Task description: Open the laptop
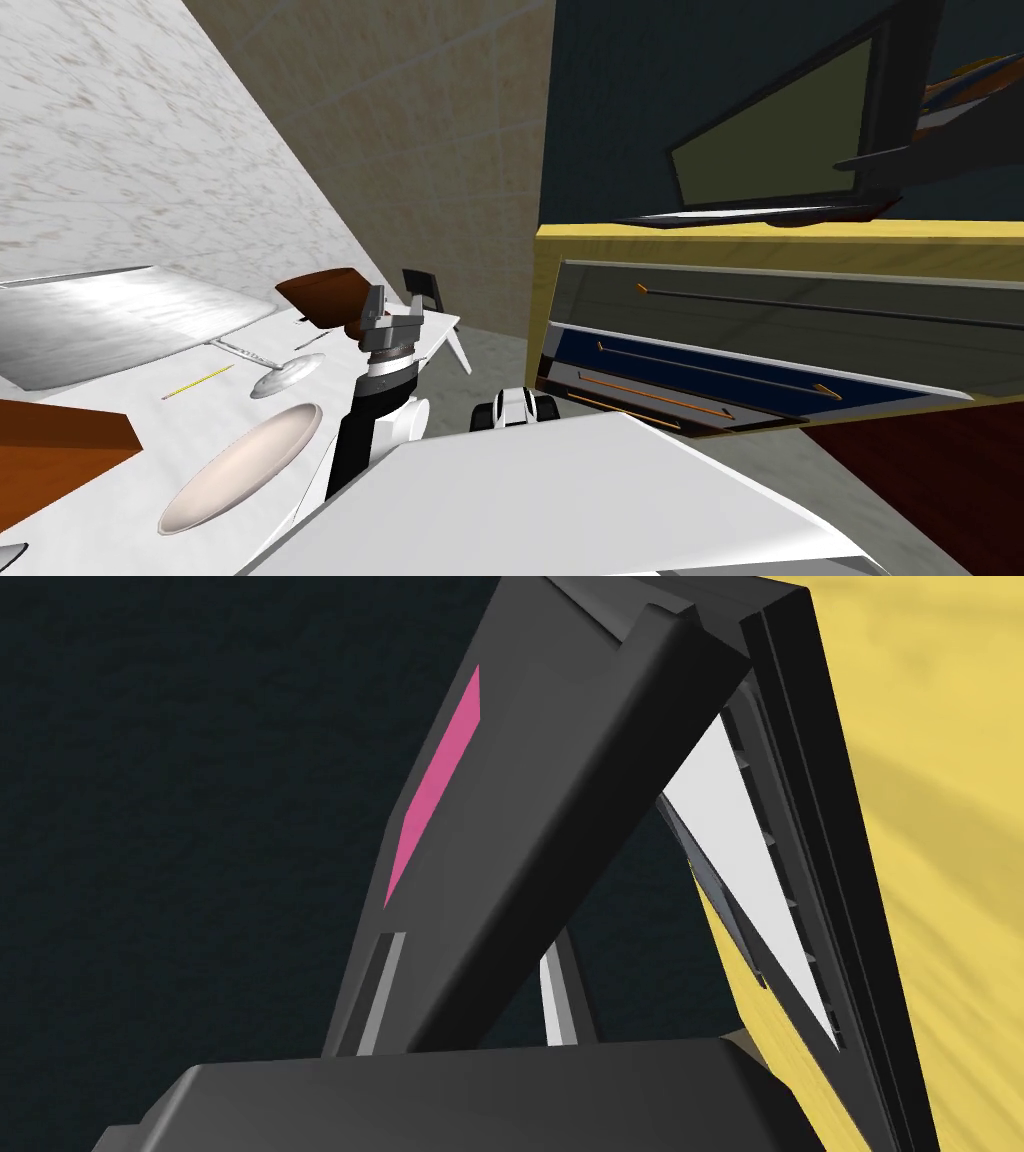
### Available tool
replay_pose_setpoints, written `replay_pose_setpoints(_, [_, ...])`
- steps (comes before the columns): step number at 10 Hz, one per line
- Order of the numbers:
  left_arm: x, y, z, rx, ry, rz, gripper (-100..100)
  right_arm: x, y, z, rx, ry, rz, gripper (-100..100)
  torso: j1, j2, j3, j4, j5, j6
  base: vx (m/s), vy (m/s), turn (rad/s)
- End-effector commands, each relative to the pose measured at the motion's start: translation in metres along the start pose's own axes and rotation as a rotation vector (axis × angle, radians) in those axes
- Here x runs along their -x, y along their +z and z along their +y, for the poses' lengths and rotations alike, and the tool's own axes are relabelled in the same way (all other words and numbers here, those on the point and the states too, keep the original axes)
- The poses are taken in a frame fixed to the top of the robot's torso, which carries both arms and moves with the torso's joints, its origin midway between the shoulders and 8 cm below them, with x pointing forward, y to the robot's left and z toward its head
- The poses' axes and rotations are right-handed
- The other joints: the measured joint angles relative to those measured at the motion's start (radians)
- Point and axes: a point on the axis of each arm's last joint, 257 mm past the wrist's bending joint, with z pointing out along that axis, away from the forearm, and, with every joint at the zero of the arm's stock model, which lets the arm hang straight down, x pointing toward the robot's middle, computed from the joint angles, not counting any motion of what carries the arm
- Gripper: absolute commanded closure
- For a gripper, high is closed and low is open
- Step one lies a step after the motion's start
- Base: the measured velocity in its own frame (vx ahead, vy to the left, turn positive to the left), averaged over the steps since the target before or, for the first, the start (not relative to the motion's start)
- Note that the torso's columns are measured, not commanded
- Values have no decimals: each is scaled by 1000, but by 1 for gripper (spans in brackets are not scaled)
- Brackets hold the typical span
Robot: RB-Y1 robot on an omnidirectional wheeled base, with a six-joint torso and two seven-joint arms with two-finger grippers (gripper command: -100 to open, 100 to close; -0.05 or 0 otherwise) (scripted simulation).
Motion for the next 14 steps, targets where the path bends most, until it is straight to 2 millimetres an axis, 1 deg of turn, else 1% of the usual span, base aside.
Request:
replay_pose_setpoints(1, [0,0,0,0,0,0,0,9,8,9,-4,-127,-6,100,1,0,0,0,1,0,-2,20,-45])
replay_pose_setpoints(7, [0,0,0,0,0,0,0,31,23,30,-9,-374,-40,100,4,1,0,1,3,-1,-2,15,-43])
replay_pose_setpoints(8, [0,0,0,0,0,0,0,27,22,31,-1,-345,-34,100,4,1,0,1,3,-1,-1,10,-6])
replay_pose_setpoints(9, [0,0,0,0,0,0,0,31,27,40,-2,-436,-43,100,4,1,0,1,3,-1,12,10,-75])
replay_pose_setpoints(10, [0,0,0,0,0,0,0,28,18,26,2,-392,-25,-100,3,0,0,0,2,0,11,1,85])
replay_pose_setpoints(11, [0,0,0,0,0,0,0,28,18,26,2,-392,-25,-100,1,0,0,0,1,-1,8,-20,68])
replay_pose_setpoints(12, [0,0,0,0,0,0,0,27,15,20,1,-392,-19,-100,-1,-1,0,-2,-2,-1,0,-10,37])
replay_pose_setpoints(14, [0,0,0,0,0,0,0,27,7,8,-1,-391,-5,-100,1,0,-1,1,2,-1,0,-17,68])
